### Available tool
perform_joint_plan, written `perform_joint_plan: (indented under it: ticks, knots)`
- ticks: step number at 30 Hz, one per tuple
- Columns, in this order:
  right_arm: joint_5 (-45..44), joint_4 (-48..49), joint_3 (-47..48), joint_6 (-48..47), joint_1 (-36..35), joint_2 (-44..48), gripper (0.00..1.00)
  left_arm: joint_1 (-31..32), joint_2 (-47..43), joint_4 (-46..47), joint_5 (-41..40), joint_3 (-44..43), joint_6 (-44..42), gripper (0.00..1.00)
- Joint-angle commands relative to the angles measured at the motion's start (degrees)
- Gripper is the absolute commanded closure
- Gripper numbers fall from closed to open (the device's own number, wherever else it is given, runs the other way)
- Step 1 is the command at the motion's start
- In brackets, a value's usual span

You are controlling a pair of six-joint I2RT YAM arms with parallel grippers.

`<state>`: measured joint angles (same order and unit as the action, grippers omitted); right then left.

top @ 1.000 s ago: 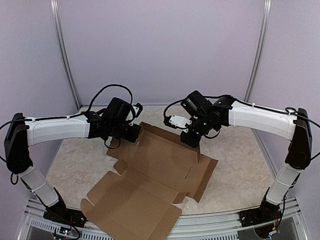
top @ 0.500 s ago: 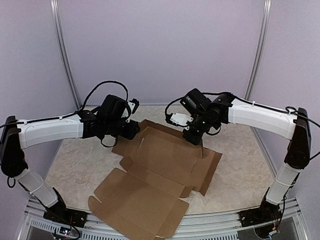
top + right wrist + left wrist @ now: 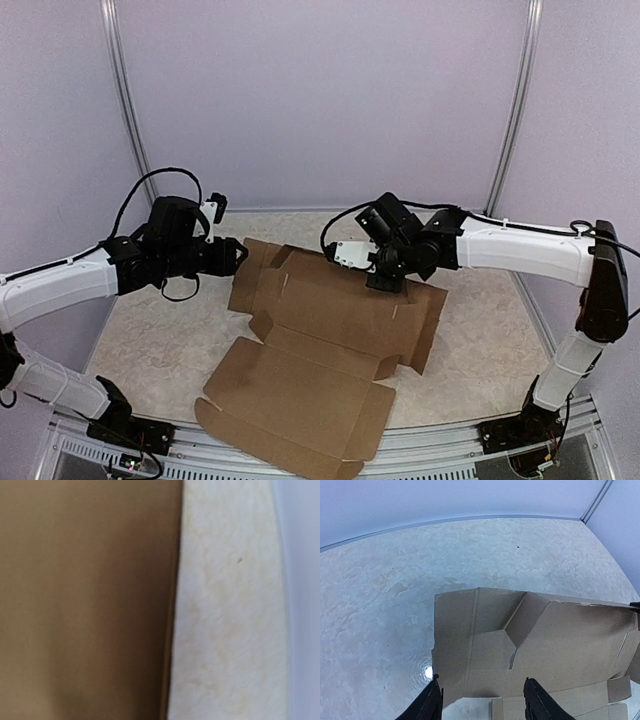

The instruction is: Fold the paper box

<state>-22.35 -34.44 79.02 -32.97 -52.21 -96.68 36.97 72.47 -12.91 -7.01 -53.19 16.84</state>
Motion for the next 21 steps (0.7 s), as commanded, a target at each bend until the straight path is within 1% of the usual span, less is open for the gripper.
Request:
perform_joint_plan:
  ticks: [1,7,14,21]
  knots:
    - [-3.07,7.15,-3.16,-10.43,-1.03,3.13,1.0,-2.96,-4.78,5.48,2.84,4.88,4.99,0.47]
    - [-3.68,15.76,-7.81,-18.71,-1.1,6.31,1.0,-6.11,-7.76,7.56,4.85,8.56,7.03,0.49]
    - [-4.26,24.95,-13.68,-22.37,-1.27,10.11,1.0,-8.16,-9.71,11.2,4.95,12.94,9.99,0.51]
    - [-6.67,38.74,-22.54,-25.0,-2.47,13.01,1.0,-11.17,-12.63,15.53,6.5,16.69,11.9,0.55]
